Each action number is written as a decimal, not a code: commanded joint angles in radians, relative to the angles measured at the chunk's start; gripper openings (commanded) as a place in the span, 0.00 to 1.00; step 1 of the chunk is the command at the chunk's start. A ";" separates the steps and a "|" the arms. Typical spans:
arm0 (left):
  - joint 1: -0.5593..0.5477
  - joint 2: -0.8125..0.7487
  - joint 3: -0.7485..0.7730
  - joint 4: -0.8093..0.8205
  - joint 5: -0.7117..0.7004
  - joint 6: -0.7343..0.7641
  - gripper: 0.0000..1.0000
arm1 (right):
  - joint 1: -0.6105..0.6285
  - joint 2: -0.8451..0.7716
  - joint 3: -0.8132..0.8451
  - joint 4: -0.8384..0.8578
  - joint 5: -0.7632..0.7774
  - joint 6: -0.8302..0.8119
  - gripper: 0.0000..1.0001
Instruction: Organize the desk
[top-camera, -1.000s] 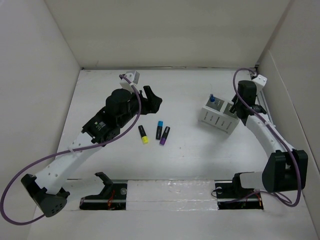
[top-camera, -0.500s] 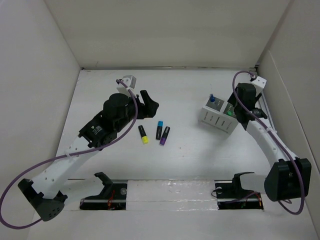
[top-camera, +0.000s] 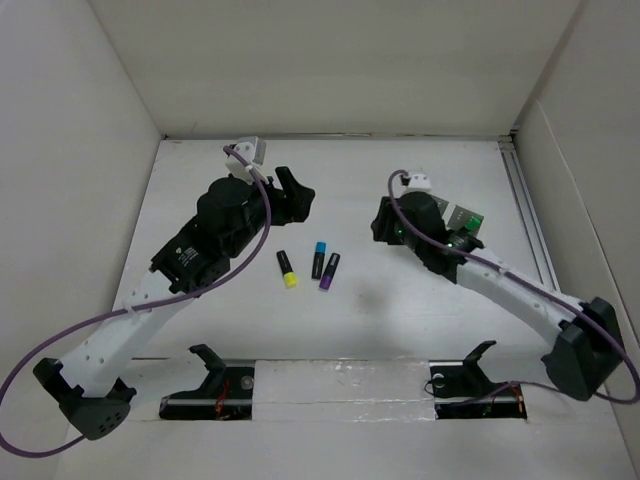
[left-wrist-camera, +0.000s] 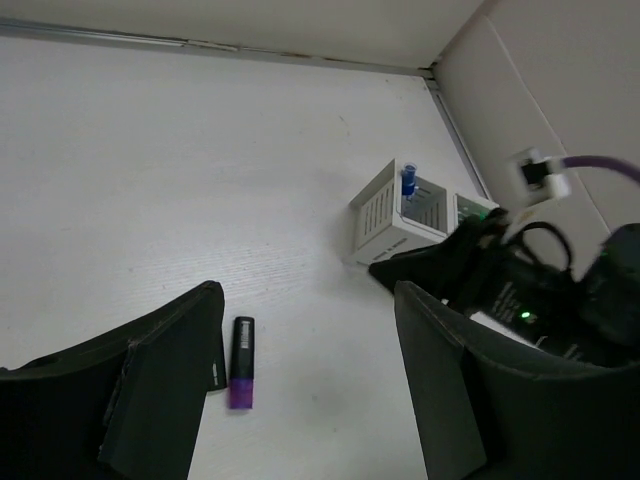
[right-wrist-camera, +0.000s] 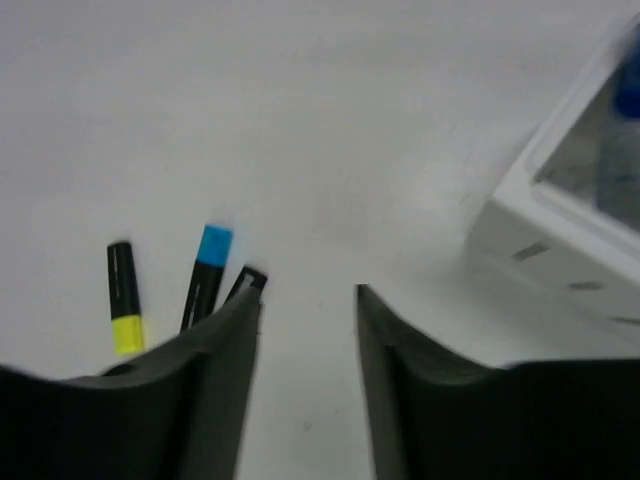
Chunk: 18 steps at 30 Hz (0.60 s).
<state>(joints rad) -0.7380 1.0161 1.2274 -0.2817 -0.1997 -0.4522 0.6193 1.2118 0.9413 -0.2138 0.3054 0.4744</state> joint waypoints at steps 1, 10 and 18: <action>0.003 -0.024 0.021 0.026 -0.014 0.014 0.65 | 0.059 0.101 0.033 -0.032 -0.035 0.030 0.57; 0.003 -0.088 -0.057 -0.019 -0.003 -0.045 0.65 | 0.177 0.455 0.206 -0.070 -0.037 0.095 0.66; 0.003 -0.171 -0.097 -0.077 -0.041 -0.052 0.65 | 0.195 0.597 0.289 -0.087 -0.035 0.165 0.63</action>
<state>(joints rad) -0.7380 0.8604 1.1343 -0.3485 -0.2188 -0.4988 0.8066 1.7954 1.1664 -0.2901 0.2623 0.5968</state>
